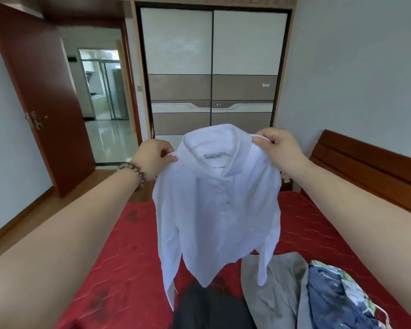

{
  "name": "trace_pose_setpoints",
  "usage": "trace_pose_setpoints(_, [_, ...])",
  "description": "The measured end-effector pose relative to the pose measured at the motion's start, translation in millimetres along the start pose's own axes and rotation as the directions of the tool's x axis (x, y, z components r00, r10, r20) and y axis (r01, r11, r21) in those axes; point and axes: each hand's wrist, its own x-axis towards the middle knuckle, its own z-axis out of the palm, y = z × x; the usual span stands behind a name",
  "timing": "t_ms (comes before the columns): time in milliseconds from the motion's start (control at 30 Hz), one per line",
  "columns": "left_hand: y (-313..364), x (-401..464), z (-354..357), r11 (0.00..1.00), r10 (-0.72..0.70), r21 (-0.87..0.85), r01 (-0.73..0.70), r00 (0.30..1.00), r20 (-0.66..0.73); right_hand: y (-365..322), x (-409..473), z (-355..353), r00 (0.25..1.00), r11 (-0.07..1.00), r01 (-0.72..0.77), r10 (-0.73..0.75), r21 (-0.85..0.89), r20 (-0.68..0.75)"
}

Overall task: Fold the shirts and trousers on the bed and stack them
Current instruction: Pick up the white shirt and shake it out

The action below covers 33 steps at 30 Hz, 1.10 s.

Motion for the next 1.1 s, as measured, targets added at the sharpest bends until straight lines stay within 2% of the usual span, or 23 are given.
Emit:
trace_pose_setpoints(100, [5.6, 5.2, -1.5, 0.993, -0.045, 0.099, 0.067, 0.977, -0.209, -9.2, 8.9, -12.6, 0.997, 1.0, 0.022, -0.022, -0.007, -0.077])
trace_pose_setpoints(133, [5.7, 8.7, -1.6, 0.991, -0.097, 0.065, 0.12, 0.953, -0.288, -12.4, 12.0, -18.2, 0.993, 1.0, 0.019, -0.02, -0.004, -0.117])
trace_pose_setpoints(200, [5.1, 17.3, -2.2, 0.965, -0.259, -0.139, 0.223, 0.894, -0.367, -17.7, 17.5, -29.8, 0.98, 1.0, 0.0, 0.007, 0.032, -0.197])
trace_pose_setpoints(267, [11.5, 21.2, 1.3, 0.887, -0.356, -0.4, 0.232, 0.895, -0.27, -21.2, 19.2, -39.3, 0.975, 0.997, -0.029, 0.043, 0.068, -0.218])
trace_pose_setpoints(300, [15.8, 21.0, 6.1, 0.87, -0.313, -0.453, 0.197, 0.929, -0.196, -22.7, 18.1, -42.4, 0.978, 0.997, -0.036, 0.05, 0.071, -0.204])
trace_pose_setpoints(367, [29.3, 15.3, 21.5, 0.877, -0.114, -0.47, 0.102, 0.993, 0.003, -25.7, 14.1, -45.4, 0.986, 0.997, -0.032, 0.043, 0.067, -0.161])
trace_pose_setpoints(433, [46.8, 5.2, 44.9, 0.835, 0.046, -0.543, 0.092, 0.971, 0.236, -29.1, 8.5, -46.5, 0.992, 0.997, -0.028, 0.037, 0.075, -0.122])
trace_pose_setpoints(467, [56.3, -0.3, 58.4, 0.806, 0.105, -0.584, 0.098, 0.947, 0.304, -30.5, 5.5, -47.3, 0.993, 0.996, -0.033, 0.042, 0.078, -0.114])
trace_pose_setpoints(533, [75.8, -11.2, 87.0, 0.755, 0.156, -0.647, 0.105, 0.93, 0.333, -30.0, 0.4, -51.6, 0.992, 0.997, -0.049, 0.055, 0.058, -0.113])
trace_pose_setpoints(600, [92.3, -18.9, 111.4, 0.736, 0.133, -0.667, 0.112, 0.943, 0.304, -28.6, -5.5, -61.2, 0.989, 0.996, -0.083, 0.086, 0.029, -0.116])
trace_pose_setpoints(767, [113.3, -27.7, 155.6, 0.808, 0.081, -0.586, 0.055, 0.976, 0.204, -27.5, -20.7, -108.6, 0.983, 0.989, -0.129, 0.118, -0.077, -0.144])
trace_pose_setpoints(867, [124.4, -23.5, 161.8, 0.769, 0.0, -0.634, 0.08, 0.992, 0.125, -27.6, -33.5, -141.5, 0.992, 0.978, -0.114, 0.101, -0.177, -0.081])
trace_pose_setpoints(967, [139.0, -2.9, 143.4, 0.645, -0.126, -0.756, 0.114, 0.991, 0.042, -31.3, -41.7, -171.3, 0.995, 0.961, -0.097, 0.087, -0.257, -0.049])
trace_pose_setpoints(1033, [151.1, 16.4, 117.4, 0.635, -0.105, -0.773, 0.014, 0.992, -0.069, -35.0, -43.7, -191.2, 0.992, 0.959, -0.077, 0.048, -0.274, -0.113])
trace_pose_setpoints(1100, [159.3, 33.2, 92.5, 0.693, -0.01, -0.709, -0.13, 0.982, -0.19, -32.8, -47.7, -205.7, 0.971, 0.957, -0.062, -0.008, -0.285, -0.24])
